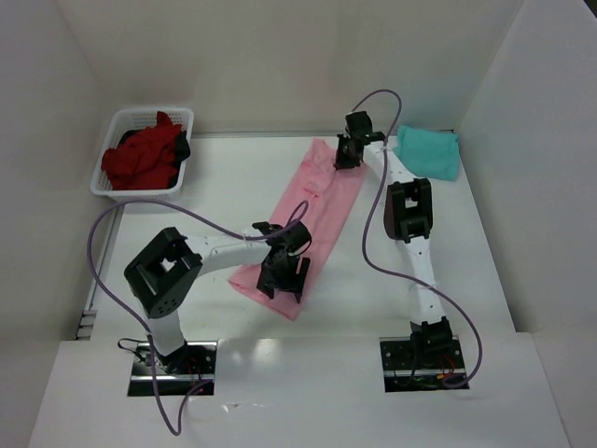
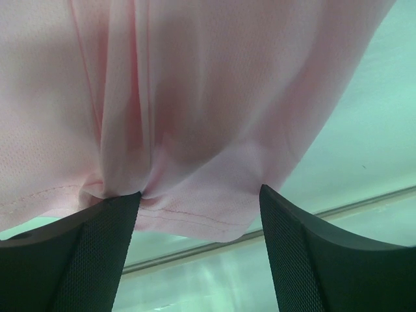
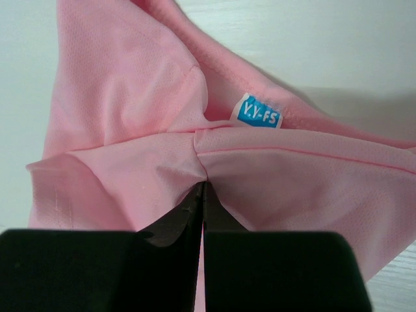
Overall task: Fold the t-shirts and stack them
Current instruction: Rotate the tshirt 90 degrees
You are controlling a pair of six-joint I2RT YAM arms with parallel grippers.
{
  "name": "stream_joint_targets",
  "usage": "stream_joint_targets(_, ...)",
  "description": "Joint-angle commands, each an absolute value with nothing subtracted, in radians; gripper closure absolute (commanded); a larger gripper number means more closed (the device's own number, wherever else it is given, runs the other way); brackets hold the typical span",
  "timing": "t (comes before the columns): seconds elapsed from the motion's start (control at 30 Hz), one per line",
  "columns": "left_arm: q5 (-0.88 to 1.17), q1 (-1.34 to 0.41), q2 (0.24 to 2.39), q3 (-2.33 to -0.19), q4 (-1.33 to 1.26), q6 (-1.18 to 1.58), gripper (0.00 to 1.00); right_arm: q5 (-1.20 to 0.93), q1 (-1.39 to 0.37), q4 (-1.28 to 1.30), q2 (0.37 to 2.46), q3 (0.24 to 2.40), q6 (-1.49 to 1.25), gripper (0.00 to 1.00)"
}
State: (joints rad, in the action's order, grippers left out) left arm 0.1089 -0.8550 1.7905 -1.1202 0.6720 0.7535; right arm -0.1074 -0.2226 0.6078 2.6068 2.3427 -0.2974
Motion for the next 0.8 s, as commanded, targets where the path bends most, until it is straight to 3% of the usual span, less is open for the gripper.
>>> stream_joint_targets(0.0, 0.133, -0.928, 1.797, -1.120, 0.679, 0.839, 0.18, -0.124, -0.282, 0.658, 2.632, 2.443, -0.287, 0.96)
stream_joint_targets(0.13, 0.085, -0.915, 1.685, -1.173, 0.716, 0.839, 0.12, -0.115, -0.282, 0.659, 2.481, 2.387, -0.287, 0.97)
stream_joint_targets(0.3, 0.010, -0.866, 1.588, -1.269, 0.797, 0.767, 0.01, -0.095, -0.282, 0.609, 2.209, 2.175, -0.308, 0.97)
stream_joint_targets(0.37, -0.038, -0.856, 1.551, -1.279, 0.840, 0.754, 0.01, -0.086, -0.282, 0.575, 2.126, 2.055, -0.320, 0.97)
stream_joint_targets(0.57, -0.158, -0.847, 1.543, -1.180, 0.865, 0.742, 0.01, -0.077, -0.282, 0.460, 2.022, 1.723, -0.362, 0.97)
stream_joint_targets(0.77, -0.215, -0.856, 1.623, -1.117, 0.826, 0.733, 0.01, -0.057, -0.282, 0.426, 2.051, 1.621, -0.393, 0.99)
